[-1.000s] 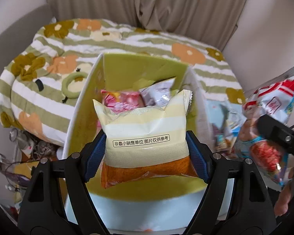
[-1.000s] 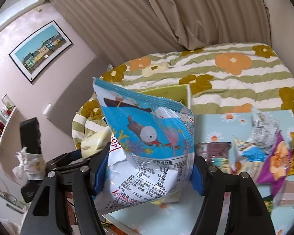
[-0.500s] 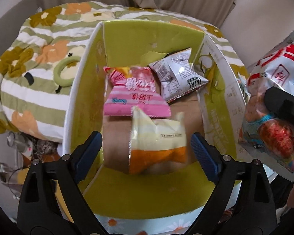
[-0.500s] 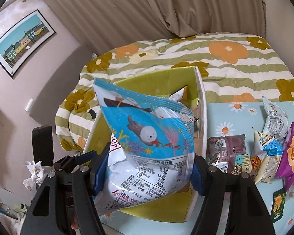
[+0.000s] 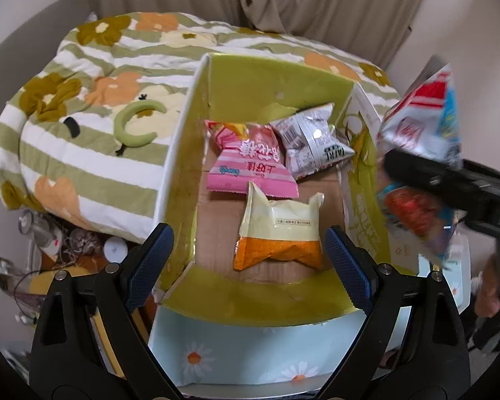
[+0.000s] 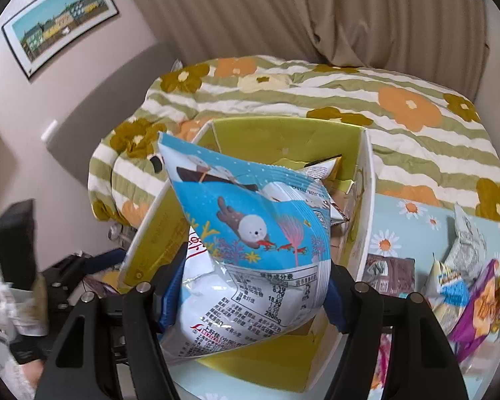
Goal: Organize snacks
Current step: 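Lower the blue-and-white bag into the box and open the right tool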
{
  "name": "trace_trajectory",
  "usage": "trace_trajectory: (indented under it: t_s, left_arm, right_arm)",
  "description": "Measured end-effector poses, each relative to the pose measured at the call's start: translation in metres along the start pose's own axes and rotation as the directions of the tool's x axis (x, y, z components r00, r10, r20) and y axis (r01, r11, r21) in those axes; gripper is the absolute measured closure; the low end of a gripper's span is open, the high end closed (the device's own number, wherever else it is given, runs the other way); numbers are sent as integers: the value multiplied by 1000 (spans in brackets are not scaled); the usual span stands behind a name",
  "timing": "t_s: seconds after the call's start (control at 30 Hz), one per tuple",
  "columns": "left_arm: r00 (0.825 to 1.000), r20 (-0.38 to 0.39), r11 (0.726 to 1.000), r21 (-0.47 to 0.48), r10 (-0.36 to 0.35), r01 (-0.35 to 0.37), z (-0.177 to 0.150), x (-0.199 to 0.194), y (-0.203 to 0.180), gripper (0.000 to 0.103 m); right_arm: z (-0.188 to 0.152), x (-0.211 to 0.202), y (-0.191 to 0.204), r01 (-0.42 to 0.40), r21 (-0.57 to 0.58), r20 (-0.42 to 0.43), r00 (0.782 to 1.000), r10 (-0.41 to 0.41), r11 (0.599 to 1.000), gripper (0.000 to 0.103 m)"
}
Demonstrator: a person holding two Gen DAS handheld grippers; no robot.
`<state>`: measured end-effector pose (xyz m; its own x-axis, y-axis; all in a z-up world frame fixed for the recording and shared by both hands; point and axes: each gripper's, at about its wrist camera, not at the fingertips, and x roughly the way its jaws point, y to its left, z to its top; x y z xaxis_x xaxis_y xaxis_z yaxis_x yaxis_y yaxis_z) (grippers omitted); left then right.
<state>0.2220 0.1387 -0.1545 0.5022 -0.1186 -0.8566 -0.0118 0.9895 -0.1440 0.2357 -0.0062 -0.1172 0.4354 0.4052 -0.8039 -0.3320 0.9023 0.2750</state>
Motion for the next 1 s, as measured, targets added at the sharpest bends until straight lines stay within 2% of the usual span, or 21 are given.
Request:
trace_trajectory:
  t_s: [0.23, 0.3, 0.33, 0.4, 0.53, 0.7, 1.0]
  left_arm:
    - [999, 0, 997, -56, 46, -46, -6, -1, 5, 12]
    - [998, -4, 996, -68, 55, -56, -8, 0, 6, 12]
    - [998, -8, 996, -74, 58, -59, -9, 2, 6, 12]
    - [998, -11, 995, -81, 65, -66, -11, 3, 7, 12]
    - [998, -19, 993, -93, 68, -69, -13, 7, 10, 12]
    - [998, -20, 994, -80, 66, -68, -13, 8, 7, 12]
    - [998, 23, 998, -36, 51, -50, -8, -15, -3, 12]
  right_arm:
    - [6, 31, -4, 0, -62, -61, 998, -4, 998, 37]
    - [5, 37, -7, 3, -65, -56, 998, -7, 998, 30]
    - [5, 41, -8, 2, -67, -57, 998, -6, 998, 18]
    - [3, 46, -10, 16, -72, -64, 998, -21, 997, 8]
    - [-6, 41, -13, 27, -85, -10, 1000, -28, 996, 7]
    - [-13, 38, -18, 21, -67, -32, 999, -23, 998, 7]
    - [-19, 2, -6, 56, -103, 33, 998, -52, 993, 7]
